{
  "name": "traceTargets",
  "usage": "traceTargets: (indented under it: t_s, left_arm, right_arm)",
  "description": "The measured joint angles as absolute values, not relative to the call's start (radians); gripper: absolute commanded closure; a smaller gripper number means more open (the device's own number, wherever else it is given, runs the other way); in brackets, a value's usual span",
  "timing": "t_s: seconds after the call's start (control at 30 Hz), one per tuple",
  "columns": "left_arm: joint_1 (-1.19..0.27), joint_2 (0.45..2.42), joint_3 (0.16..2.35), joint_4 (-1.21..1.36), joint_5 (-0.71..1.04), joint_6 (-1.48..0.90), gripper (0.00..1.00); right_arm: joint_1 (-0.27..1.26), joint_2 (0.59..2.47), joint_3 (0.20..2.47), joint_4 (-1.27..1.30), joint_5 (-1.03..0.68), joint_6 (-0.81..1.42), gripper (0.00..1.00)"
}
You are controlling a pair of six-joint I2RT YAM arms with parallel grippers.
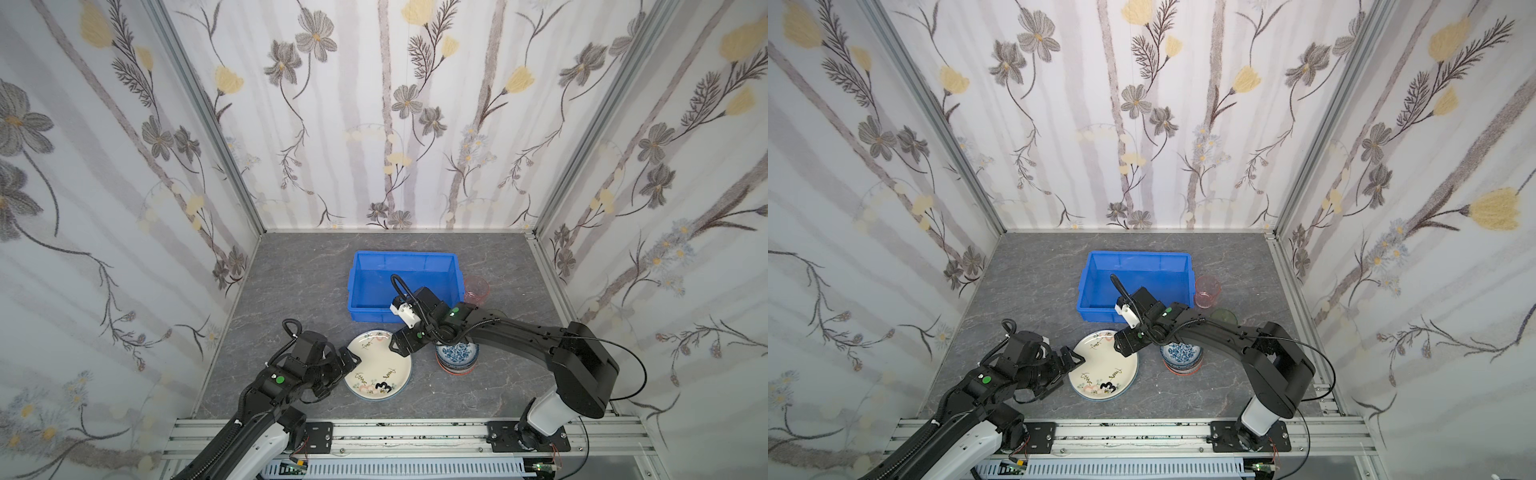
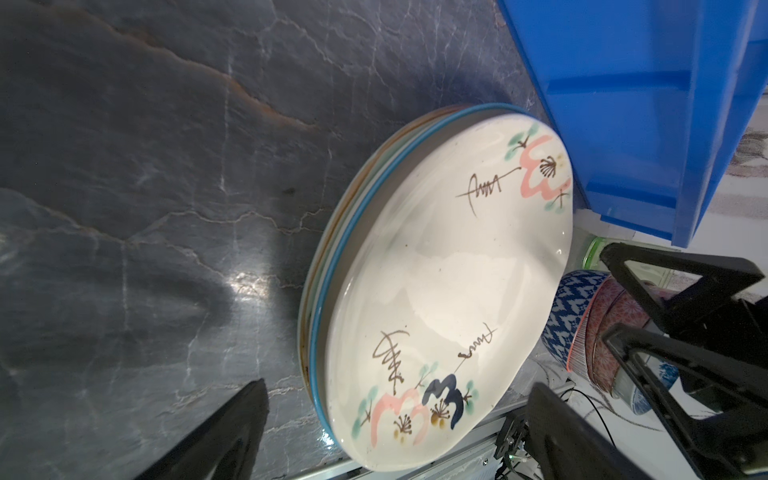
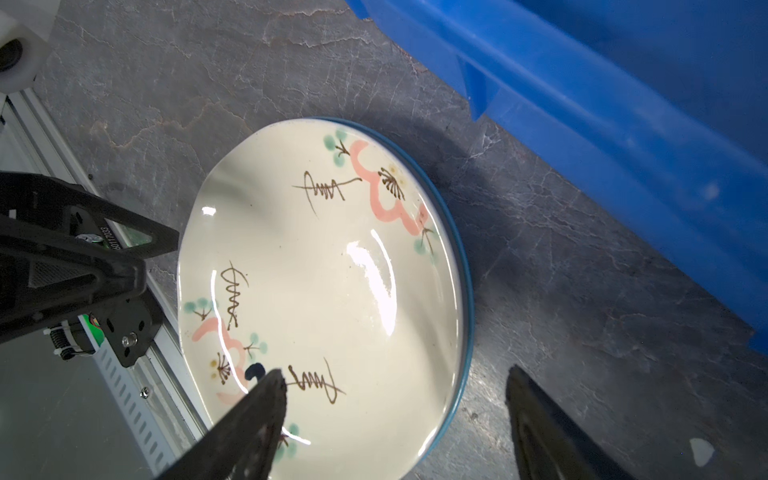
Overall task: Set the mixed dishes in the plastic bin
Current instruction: 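Lower the right gripper onto the top cream flower plate's rim and grip it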
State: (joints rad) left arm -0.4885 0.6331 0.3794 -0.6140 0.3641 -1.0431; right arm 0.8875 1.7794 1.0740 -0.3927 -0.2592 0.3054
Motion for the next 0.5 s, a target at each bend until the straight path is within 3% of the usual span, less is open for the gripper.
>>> traceTargets:
  t_s: [0.5]
  left_arm:
    - [-0.489, 0.661, 0.402, -0.599, 0.379, -1.028, 0.0]
  right_arm:
    - [0.899, 1.81, 1.071, -0.384, -0.303, 0.314, 0.2]
